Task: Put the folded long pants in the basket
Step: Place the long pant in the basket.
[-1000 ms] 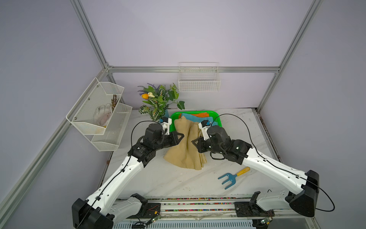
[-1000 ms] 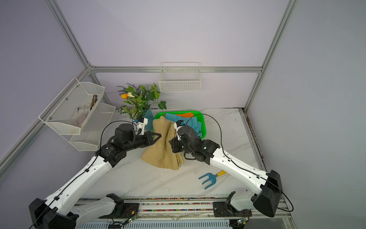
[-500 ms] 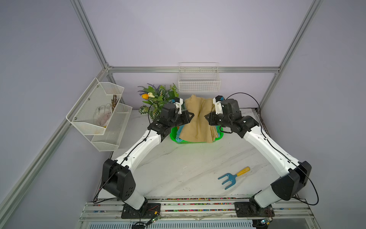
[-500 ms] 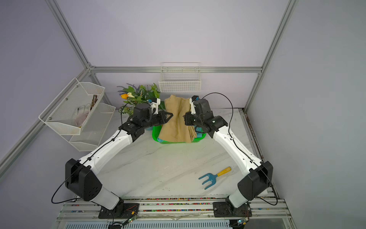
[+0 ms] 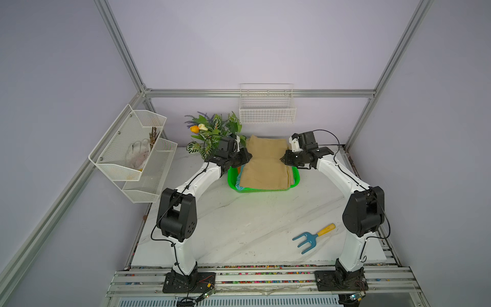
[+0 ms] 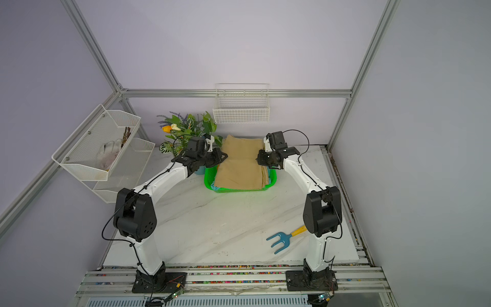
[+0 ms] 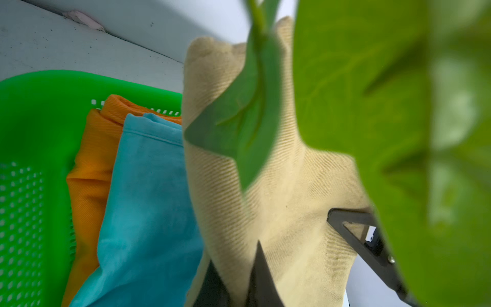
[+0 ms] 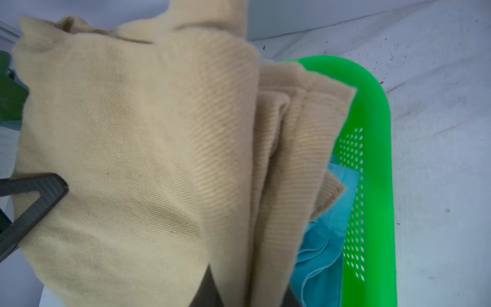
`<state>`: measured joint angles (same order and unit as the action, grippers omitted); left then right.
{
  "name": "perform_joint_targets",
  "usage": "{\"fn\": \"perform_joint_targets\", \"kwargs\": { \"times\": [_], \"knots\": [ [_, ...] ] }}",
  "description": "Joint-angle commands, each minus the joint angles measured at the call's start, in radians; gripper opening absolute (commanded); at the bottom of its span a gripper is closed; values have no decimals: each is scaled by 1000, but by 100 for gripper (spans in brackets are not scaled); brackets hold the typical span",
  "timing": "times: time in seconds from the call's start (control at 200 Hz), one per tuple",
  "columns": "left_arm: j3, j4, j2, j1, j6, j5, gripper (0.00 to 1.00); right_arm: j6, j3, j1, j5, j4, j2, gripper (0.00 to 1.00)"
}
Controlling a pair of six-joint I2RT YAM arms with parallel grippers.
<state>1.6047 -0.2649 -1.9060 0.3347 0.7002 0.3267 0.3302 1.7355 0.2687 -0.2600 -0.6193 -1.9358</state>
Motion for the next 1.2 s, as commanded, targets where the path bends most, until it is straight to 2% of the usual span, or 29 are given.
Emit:
{"fn": "perform_joint_targets", "kwargs": {
  "times": [0.0,0.33,0.45,0.48,0.5,0.605,0.625,0.635,0.69,0.73,0.74,0.815,0.925,1.02,1.11,1.195],
  "knots": [
    [47,-14,-35,-14,-47,-11,2,-6,27,-20,-17,52,-59,0],
    [37,-103,-108,-15,-172,-126,6,20,-10,-22,37,103,-159,0],
    [69,-148,-144,-14,-195,-123,13,17,-30,-21,49,104,-157,0],
    [76,-154,-146,-14,-197,-117,21,12,-30,-22,49,104,-150,0],
    [81,-158,-147,-15,-198,-112,29,9,-30,-21,51,105,-143,3],
    [103,-174,-122,-14,-212,-108,82,-13,-31,-22,65,122,-91,35],
    [105,-174,-112,-14,-215,-111,97,-17,-29,-22,69,126,-77,42],
    [106,-174,-107,-14,-217,-113,99,-18,-29,-23,69,128,-71,45],
    [114,-175,-77,-12,-231,-119,100,-27,-23,-25,79,138,-30,59],
    [118,-177,-53,-13,-240,-122,100,-30,-21,-26,94,147,-1,64],
    [118,-177,-48,-13,-242,-122,100,-31,-22,-26,100,150,6,69],
    [113,-177,3,-12,-269,-117,100,-40,-24,-31,152,164,62,77],
    [61,-180,104,-12,-336,-105,100,-67,-51,-43,254,170,141,79],
    [-54,-173,214,-12,-401,-111,100,-81,-119,-60,394,180,212,80],
    [-235,-114,339,-12,-449,-142,100,-106,-277,-82,528,276,302,80],
    [-449,23,471,-15,-482,-203,100,-144,-508,-103,611,472,416,80]
  ]
}}
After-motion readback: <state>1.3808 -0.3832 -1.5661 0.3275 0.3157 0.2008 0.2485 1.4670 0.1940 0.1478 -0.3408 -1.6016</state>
